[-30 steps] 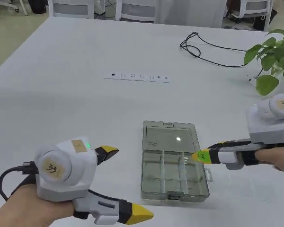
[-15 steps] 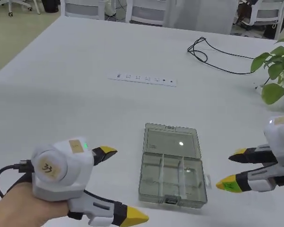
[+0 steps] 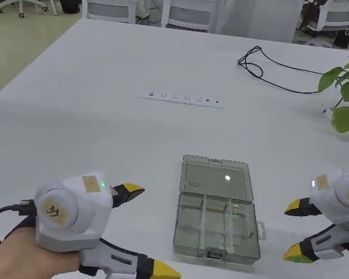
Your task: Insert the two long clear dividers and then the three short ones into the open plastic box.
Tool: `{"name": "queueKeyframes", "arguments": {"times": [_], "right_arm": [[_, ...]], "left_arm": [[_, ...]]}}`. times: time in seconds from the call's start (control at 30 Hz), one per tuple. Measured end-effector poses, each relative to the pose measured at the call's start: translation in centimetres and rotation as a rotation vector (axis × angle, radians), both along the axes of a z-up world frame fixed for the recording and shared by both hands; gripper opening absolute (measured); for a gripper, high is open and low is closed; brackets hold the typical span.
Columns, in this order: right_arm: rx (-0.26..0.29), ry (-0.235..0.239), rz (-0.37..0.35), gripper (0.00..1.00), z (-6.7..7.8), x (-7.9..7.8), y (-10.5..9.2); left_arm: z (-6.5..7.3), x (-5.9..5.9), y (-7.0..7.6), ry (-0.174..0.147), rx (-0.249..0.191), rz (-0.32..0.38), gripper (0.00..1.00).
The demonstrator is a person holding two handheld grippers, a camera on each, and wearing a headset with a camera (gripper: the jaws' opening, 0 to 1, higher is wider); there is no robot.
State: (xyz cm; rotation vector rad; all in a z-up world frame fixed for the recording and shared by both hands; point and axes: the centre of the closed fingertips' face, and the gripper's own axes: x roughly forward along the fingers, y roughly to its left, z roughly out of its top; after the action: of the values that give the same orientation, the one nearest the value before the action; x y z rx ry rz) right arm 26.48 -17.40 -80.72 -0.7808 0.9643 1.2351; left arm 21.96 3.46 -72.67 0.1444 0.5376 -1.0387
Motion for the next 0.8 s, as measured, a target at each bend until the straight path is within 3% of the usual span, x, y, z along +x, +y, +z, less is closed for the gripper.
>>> {"name": "queueKeyframes", "arguments": {"times": [0.37, 0.8], "right_arm": [[-0.106, -0.003, 0.082, 0.49, -3.9, 0.7, -1.1], [-0.130, -0.018, 0.115, 0.43, -5.1, 0.7, -1.3]], "left_arm": [[-0.4, 0.3, 0.1, 0.016, -0.006, 0.003, 1.00], [-0.7, 0.3, 0.0, 0.030, -0.015, 0.010, 1.00]]}}
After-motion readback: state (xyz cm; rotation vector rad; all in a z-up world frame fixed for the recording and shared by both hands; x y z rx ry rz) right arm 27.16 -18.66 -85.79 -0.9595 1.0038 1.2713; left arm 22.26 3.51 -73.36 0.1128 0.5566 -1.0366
